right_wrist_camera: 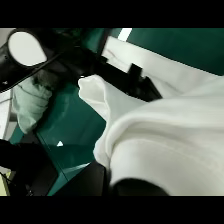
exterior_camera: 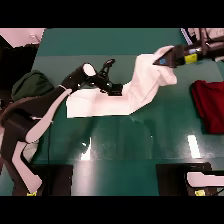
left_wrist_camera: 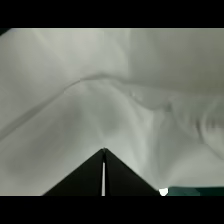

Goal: Fold the shirts.

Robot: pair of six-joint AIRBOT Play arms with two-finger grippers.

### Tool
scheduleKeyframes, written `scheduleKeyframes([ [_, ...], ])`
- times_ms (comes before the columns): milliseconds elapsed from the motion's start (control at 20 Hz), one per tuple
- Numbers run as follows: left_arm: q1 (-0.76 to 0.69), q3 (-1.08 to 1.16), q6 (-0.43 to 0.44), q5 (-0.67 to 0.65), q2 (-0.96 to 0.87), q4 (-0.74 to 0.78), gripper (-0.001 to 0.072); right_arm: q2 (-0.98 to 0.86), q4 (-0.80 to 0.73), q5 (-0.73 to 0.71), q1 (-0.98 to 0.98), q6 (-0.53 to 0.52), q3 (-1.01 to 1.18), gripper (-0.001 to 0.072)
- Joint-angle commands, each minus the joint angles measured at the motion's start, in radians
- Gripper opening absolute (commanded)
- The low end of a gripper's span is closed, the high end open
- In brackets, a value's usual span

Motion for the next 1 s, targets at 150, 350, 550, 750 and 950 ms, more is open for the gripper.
scheduleKeyframes([
  [150,-0.021,0.064,-0.007,0.002,-0.088,-0.003,0.0021,-0.137,-0.185,0.006,0.248,0.103,0.267,0.0013],
  [350,0.023,0.086,0.006,-0.101,-0.085,0.066,0.0021,-0.2,-0.185,-0.002,0.317,0.119,0.336,0.0013],
  [550,0.145,0.133,0.007,-0.28,-0.026,0.223,0.002,-0.203,-0.185,-0.055,0.366,0.116,0.267,0.0013],
  [750,0.304,0.134,0.057,-0.393,0.126,0.277,0.0021,-0.226,-0.185,-0.134,0.42,0.105,0.27,0.0013],
  [950,0.443,0.133,0.06,-0.48,0.258,0.277,0.0022,-0.347,-0.174,-0.142,0.505,0.105,0.373,0.0014],
])
